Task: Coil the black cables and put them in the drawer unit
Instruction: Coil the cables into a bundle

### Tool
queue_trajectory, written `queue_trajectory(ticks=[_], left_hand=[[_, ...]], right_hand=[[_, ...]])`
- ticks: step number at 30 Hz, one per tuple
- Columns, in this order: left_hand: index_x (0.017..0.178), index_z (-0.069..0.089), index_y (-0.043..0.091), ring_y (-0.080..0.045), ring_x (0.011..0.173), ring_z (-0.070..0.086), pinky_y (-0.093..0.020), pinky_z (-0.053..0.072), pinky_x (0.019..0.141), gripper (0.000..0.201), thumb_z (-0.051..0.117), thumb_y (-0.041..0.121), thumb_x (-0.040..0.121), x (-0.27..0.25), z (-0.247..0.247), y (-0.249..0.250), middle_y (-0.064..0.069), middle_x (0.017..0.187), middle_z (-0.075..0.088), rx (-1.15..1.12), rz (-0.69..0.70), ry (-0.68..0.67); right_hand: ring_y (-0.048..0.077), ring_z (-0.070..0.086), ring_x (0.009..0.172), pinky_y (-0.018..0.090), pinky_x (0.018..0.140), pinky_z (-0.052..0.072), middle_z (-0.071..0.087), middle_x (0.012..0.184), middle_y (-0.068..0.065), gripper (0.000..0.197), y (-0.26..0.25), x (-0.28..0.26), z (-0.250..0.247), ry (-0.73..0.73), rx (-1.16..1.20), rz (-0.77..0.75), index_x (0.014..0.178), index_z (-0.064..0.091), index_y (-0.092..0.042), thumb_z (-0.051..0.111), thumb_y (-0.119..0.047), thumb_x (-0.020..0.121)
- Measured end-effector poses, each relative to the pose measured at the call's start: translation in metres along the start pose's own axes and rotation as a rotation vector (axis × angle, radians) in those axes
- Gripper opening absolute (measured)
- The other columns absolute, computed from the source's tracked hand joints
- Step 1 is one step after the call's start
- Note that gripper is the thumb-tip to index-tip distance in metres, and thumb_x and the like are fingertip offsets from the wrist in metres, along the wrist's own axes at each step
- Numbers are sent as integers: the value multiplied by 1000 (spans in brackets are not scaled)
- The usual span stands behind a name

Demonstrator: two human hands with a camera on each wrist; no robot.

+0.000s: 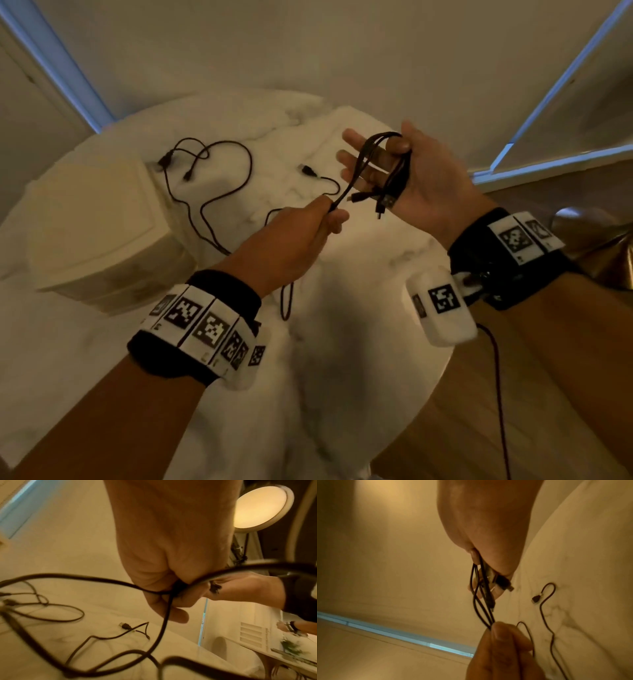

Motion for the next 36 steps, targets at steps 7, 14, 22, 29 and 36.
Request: queue_trajectory(ticks=[7,14,22,29,36], left_hand=[[99,56,13,22,52,51,-3,40,46,27,36,31,105,-7,-1,-2,23,74,50,137,17,-54],[79,57,36,-9,53,55,-26,46,54,28,41,53,95,-40,-28,5,7,68,59,429,55,26],[89,56,33,-2,71,51,-24,38,64,28,35,49,99,-87,-23,19,16,78,55,541,87,42],[92,59,22,-3,66,50,-22,36,61,35,32,43,103,-113,-36,32,11,76,56,452,105,231],[98,52,17,0,70,47,-2,34,60,23,31,20,106,-132,-20,37,21,82,47,385,108,354]], right_hand=[[15,58,56,26,53,50,57,75,5,54,12,2,6,-188,139,-31,70,42,-15,33,-55,105],[9,24,47,22,42,24,47,70,-3,39,6,-25,2,-260,-766,-218,80,37,-20,59,-47,98],[19,67,87,37,73,56,75,91,-6,56,57,-82,18,-308,-1927,-425,102,56,-21,82,-60,70],[12,30,48,24,45,28,43,60,-3,41,86,-106,16,-462,-1475,-160,73,47,-15,51,-41,105],[11,17,49,23,42,20,35,62,-2,38,78,-111,21,-284,-717,-210,77,39,-17,43,-40,108]])
Point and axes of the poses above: each hand's wrist, its own x-axis towards the middle knuckle, its own z-axis out of the palm, y = z × x, the point moved 5 cm from there along x, towards the middle knuckle
